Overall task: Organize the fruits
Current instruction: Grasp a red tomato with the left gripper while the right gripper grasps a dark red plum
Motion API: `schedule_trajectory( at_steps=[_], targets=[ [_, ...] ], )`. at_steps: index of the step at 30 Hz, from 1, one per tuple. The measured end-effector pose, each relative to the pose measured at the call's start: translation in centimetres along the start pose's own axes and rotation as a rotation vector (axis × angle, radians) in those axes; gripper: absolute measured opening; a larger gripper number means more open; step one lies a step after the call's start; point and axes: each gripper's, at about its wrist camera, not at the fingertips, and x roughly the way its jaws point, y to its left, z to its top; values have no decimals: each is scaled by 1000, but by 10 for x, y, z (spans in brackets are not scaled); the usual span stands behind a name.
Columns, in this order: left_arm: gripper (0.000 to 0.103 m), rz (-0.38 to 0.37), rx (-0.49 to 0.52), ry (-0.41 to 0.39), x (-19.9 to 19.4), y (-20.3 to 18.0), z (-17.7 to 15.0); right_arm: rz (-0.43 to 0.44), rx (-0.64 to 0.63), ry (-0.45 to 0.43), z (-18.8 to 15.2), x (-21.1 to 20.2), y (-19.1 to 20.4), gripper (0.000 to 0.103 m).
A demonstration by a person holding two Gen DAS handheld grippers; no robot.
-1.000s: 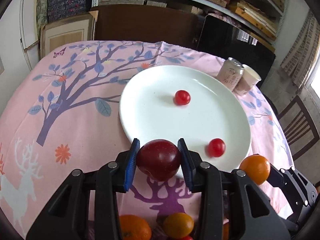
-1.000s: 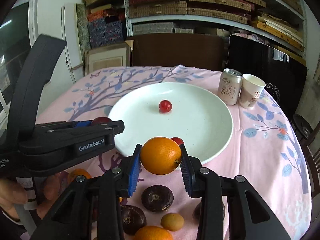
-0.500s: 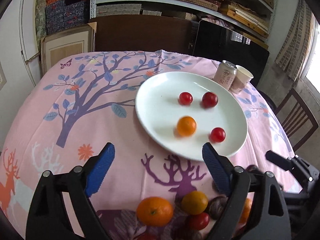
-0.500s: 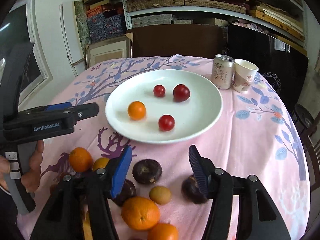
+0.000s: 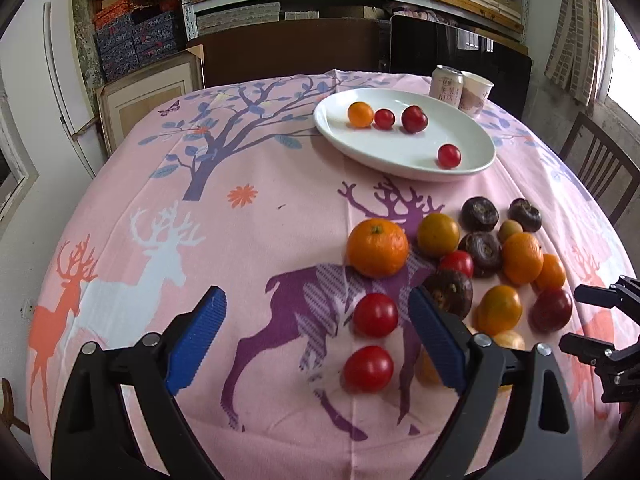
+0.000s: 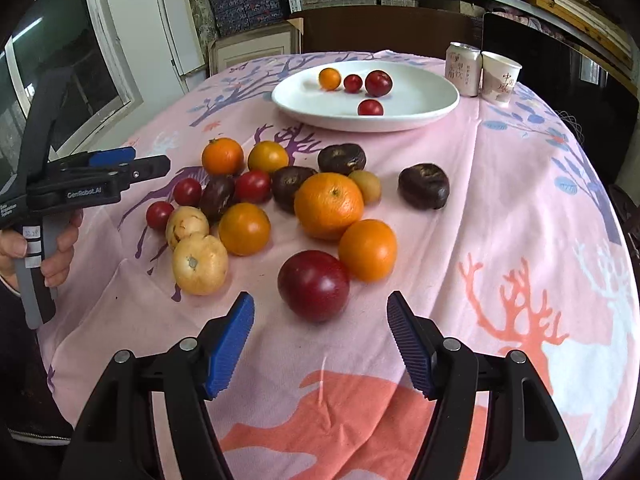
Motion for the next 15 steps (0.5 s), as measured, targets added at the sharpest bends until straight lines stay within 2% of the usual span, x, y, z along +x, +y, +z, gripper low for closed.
schedule_trajectory(
  at_steps=[4, 9, 13, 14, 15],
  targets=[
    [90, 6, 22, 15, -6, 1, -20, -4, -1, 40, 3, 17, 10, 54],
    [90, 18, 50, 50, -2, -2, -34, -56, 9, 23, 7, 25, 12, 41],
    [90, -1, 61, 67, 5, -5, -38, -44, 20, 12, 5, 23, 8, 41],
    [89, -1, 67, 68, 6, -7, -38, -43, 23, 11, 4, 22, 8, 41],
    [83, -5, 71, 71, 9, -8, -37, -41, 25, 9, 4, 22, 8, 41]
  ],
)
